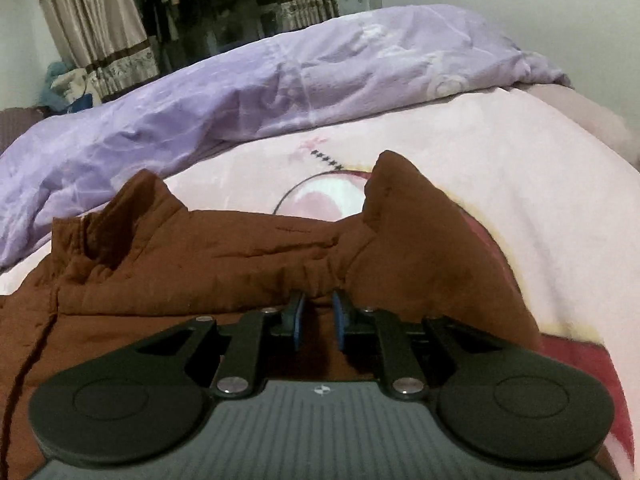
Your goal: Fold large clothes
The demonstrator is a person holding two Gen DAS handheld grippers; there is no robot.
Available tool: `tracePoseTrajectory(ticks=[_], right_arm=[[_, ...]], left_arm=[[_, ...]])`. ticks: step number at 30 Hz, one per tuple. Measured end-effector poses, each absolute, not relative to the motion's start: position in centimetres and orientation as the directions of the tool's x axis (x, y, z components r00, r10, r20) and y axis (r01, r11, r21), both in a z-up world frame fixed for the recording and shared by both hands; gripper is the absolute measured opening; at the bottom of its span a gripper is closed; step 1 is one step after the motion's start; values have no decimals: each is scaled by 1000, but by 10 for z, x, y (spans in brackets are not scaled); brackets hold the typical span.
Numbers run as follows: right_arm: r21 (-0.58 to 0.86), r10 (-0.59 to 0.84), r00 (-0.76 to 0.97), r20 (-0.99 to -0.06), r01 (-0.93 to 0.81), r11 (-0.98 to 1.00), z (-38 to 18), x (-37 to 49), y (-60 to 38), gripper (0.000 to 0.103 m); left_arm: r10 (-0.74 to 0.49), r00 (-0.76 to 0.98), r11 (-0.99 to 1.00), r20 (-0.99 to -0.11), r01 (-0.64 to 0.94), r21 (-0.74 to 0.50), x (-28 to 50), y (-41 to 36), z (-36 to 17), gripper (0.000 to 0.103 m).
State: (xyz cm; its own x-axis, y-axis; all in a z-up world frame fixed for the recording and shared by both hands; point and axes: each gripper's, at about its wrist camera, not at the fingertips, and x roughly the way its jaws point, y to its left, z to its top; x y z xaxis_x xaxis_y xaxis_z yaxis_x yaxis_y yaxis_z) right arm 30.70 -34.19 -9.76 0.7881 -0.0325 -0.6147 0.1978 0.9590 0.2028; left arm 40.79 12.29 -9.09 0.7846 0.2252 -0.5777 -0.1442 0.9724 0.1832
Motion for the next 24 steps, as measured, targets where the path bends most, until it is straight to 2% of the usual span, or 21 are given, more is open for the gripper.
tracePoseTrajectory(ticks=[5,9,12,13,14,16,18,21,24], right_arm=[[165,-51,779,-625,195,967,-80,300,-340,18],[117,-130,814,-567,235,965,-63,280,-356,19],[154,-141,798,-586,280,948,-77,274,-379,14],[180,-116,780,-615,282,943,-90,277,-386,11],[201,-95,774,-626,279,939,-102,279,-391,11],[241,-81,801,-593,273,931,-109,273,-394,11],[242,-83,791,-606,282,928,-101,272,-394,11],[212,-111,789,-604,294,932,-84,264,-388,12],[187,-132,804,-579,289,939,-68,247,-373,19]], left_arm=[[257,802,956,-540,-128,265,397,114,-66,103],[251,838,961,-485,-155,230,381,125,-48,103],[241,793,964,-560,-127,235,384,133,-74,103],[210,786,973,-582,-109,205,385,138,-88,103],[178,809,983,-561,-122,136,381,146,-94,103],[136,804,990,-579,-132,49,381,158,-89,103],[129,787,989,-603,-144,23,382,164,-80,103],[176,783,984,-597,-157,84,373,154,-65,103],[174,817,984,-549,-116,138,352,129,-45,103]])
